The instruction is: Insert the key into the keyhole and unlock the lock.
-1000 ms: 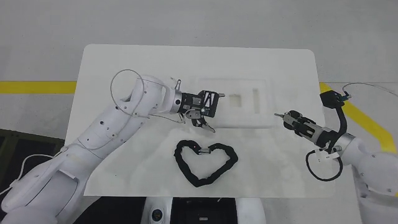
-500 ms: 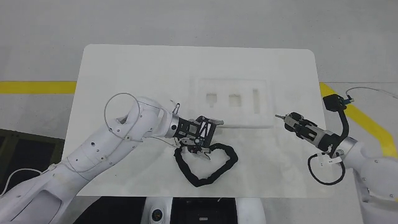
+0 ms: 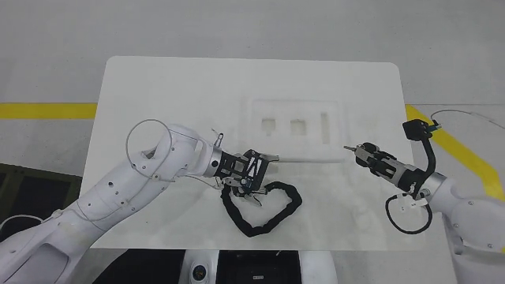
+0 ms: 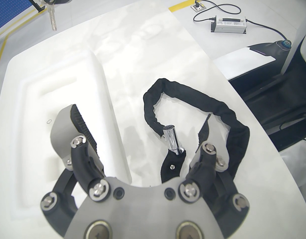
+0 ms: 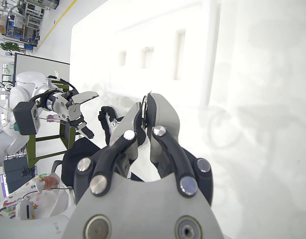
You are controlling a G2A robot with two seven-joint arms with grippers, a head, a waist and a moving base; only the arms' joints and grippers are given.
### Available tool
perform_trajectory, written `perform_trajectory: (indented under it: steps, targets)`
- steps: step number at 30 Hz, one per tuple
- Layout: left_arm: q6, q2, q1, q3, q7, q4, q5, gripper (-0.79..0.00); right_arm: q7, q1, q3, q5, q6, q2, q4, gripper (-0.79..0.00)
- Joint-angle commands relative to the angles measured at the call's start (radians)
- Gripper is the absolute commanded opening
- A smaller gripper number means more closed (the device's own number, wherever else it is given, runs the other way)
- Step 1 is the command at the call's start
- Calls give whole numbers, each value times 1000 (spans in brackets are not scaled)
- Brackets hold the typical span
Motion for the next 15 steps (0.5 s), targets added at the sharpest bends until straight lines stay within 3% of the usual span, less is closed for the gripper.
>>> perform_trajectory:
  steps: [1, 8, 15]
  targets:
    - [0, 0, 0, 0, 0, 0, 0, 0, 0, 0, 0, 0, 0, 0, 0, -785]
    - [18, 4, 30, -18, -19, -15, -16, 0, 0, 0, 0, 0, 0, 0, 0, -785]
    - [0, 34, 117, -57, -93, -52, -7, 0, 0, 0, 0, 0, 0, 0, 0, -785]
